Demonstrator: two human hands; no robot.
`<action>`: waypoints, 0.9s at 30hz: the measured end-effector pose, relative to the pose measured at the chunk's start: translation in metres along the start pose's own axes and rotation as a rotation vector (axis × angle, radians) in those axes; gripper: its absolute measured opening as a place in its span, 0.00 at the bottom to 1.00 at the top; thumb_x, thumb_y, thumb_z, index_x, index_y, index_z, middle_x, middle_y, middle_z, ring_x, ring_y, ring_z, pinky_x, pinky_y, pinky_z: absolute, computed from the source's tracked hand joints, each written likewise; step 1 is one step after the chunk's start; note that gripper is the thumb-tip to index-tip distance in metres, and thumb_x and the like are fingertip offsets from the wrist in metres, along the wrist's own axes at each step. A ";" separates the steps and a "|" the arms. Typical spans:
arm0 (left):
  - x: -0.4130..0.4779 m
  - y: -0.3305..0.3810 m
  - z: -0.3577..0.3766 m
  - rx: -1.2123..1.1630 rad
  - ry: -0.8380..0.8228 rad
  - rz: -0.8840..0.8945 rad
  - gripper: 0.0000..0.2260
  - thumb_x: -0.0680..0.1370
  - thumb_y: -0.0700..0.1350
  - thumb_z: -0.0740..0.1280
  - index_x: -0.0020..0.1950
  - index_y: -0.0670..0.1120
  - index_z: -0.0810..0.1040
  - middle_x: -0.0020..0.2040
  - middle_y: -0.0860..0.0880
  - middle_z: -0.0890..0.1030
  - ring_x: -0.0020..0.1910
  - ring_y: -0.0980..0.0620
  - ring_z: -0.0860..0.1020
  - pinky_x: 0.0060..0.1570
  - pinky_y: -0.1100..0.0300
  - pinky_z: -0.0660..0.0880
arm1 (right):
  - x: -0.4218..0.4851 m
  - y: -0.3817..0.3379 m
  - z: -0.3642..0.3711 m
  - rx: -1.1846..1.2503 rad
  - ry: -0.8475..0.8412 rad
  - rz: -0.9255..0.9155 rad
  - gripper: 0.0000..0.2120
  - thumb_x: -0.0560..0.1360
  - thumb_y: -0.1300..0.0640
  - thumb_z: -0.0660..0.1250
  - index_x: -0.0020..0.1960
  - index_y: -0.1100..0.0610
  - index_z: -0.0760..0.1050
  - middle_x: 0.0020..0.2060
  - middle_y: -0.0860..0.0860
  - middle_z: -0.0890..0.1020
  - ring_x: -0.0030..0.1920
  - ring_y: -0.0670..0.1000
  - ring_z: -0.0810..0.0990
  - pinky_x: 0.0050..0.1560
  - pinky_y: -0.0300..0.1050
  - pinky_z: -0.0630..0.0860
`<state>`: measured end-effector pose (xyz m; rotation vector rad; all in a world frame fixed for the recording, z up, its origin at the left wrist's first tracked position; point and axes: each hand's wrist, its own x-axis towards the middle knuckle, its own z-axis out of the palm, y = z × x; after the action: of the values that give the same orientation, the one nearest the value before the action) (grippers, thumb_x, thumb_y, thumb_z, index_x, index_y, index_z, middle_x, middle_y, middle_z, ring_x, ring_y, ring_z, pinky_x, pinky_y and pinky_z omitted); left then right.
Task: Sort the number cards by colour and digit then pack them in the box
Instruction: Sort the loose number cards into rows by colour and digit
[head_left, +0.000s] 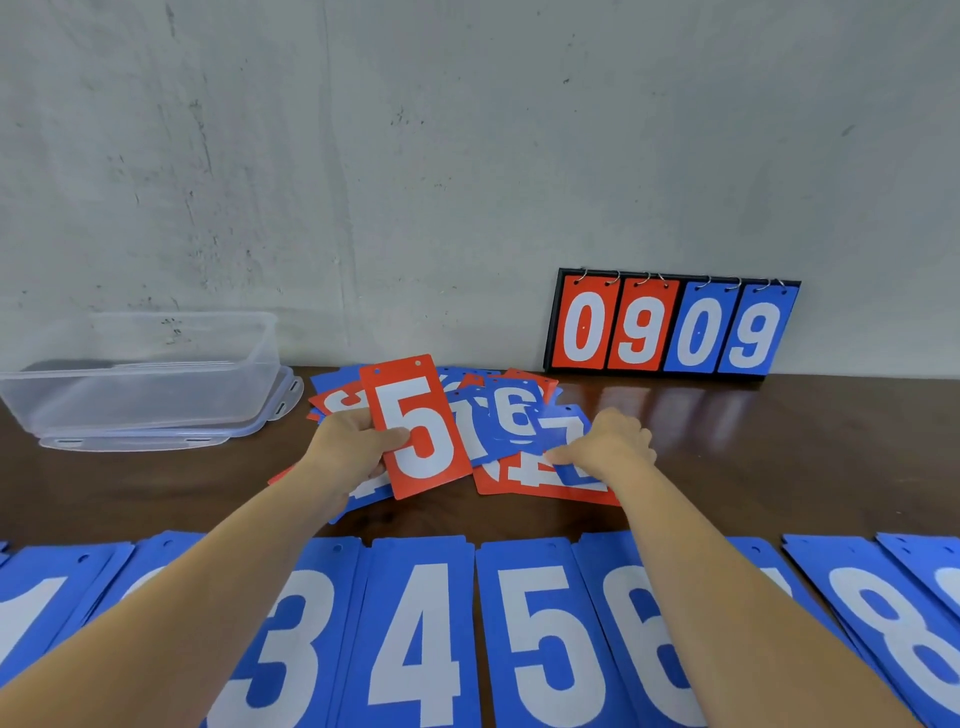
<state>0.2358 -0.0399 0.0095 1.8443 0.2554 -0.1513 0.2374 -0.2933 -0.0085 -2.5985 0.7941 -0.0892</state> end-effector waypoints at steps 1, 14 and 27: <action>0.000 0.000 0.000 -0.001 0.002 -0.001 0.21 0.77 0.44 0.68 0.70 0.44 0.72 0.64 0.44 0.78 0.61 0.45 0.78 0.58 0.49 0.78 | 0.002 -0.001 0.000 0.015 -0.017 0.009 0.37 0.65 0.40 0.77 0.65 0.57 0.67 0.62 0.55 0.73 0.64 0.56 0.70 0.60 0.50 0.72; -0.010 0.009 -0.006 -0.030 -0.028 0.049 0.21 0.77 0.44 0.70 0.69 0.44 0.73 0.63 0.45 0.79 0.59 0.44 0.79 0.59 0.45 0.76 | 0.000 -0.008 0.001 0.044 -0.037 -0.135 0.30 0.68 0.49 0.77 0.64 0.55 0.67 0.58 0.54 0.76 0.57 0.54 0.76 0.42 0.43 0.75; -0.054 0.004 -0.027 -0.017 0.021 0.110 0.18 0.76 0.44 0.70 0.65 0.44 0.75 0.60 0.45 0.81 0.57 0.45 0.80 0.58 0.47 0.77 | -0.030 -0.010 -0.024 0.643 0.025 -0.202 0.08 0.79 0.63 0.62 0.56 0.64 0.74 0.53 0.57 0.79 0.48 0.51 0.76 0.44 0.44 0.75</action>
<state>0.1838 -0.0206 0.0339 1.8386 0.1690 -0.0536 0.2128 -0.2782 0.0195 -2.0525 0.4125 -0.3716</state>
